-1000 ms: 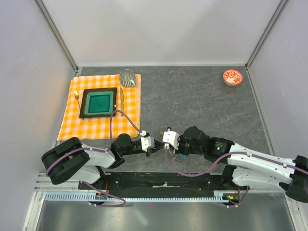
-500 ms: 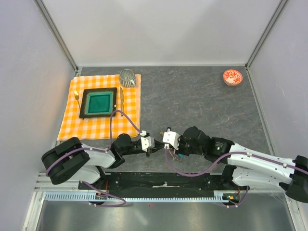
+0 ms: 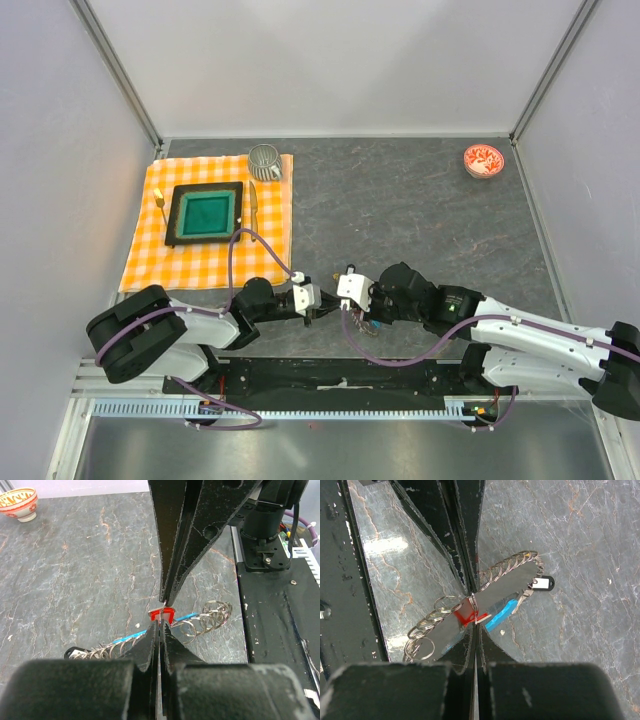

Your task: Put the keys on the keyring

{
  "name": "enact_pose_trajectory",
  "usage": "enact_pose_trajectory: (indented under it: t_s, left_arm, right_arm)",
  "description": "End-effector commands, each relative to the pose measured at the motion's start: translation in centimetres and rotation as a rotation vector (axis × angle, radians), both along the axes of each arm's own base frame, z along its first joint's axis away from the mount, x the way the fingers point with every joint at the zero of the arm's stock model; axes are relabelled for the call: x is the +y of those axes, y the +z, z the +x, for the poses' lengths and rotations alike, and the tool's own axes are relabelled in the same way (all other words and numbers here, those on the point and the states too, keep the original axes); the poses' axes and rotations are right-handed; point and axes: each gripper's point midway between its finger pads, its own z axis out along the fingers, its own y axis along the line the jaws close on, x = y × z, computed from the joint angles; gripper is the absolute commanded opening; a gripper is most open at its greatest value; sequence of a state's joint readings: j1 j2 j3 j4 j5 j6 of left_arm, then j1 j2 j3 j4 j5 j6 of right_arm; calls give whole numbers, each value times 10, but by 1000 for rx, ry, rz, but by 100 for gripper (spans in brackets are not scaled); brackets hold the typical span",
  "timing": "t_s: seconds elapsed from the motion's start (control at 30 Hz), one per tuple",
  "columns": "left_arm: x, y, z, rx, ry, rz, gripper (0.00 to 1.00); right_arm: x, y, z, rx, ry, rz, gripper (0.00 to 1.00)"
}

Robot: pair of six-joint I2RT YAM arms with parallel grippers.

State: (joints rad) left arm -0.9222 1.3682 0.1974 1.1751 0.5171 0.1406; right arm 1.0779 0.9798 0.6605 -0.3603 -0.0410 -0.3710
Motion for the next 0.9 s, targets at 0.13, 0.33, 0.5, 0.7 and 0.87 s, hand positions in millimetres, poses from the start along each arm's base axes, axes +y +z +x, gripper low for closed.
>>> enact_pose_trajectory:
  t_s: [0.13, 0.33, 0.5, 0.7, 0.87]
  left_arm:
    - [-8, 25, 0, -50, -30, -68, 2]
    - [-9, 24, 0, -49, -35, -62, 2]
    - [-11, 25, 0, -49, -39, -59, 2]
    - [-11, 24, -1, -48, -47, -55, 2]
    - [-12, 23, -2, -45, -53, -51, 2]
  right_arm:
    - [10, 12, 2, -20, 20, 37, 0]
    - [10, 14, 1, -20, 22, 40, 0]
    - [13, 18, 0, -22, 38, 53, 0]
    - [16, 19, -2, -14, 55, 57, 0]
    - [17, 19, -2, -14, 62, 57, 0]
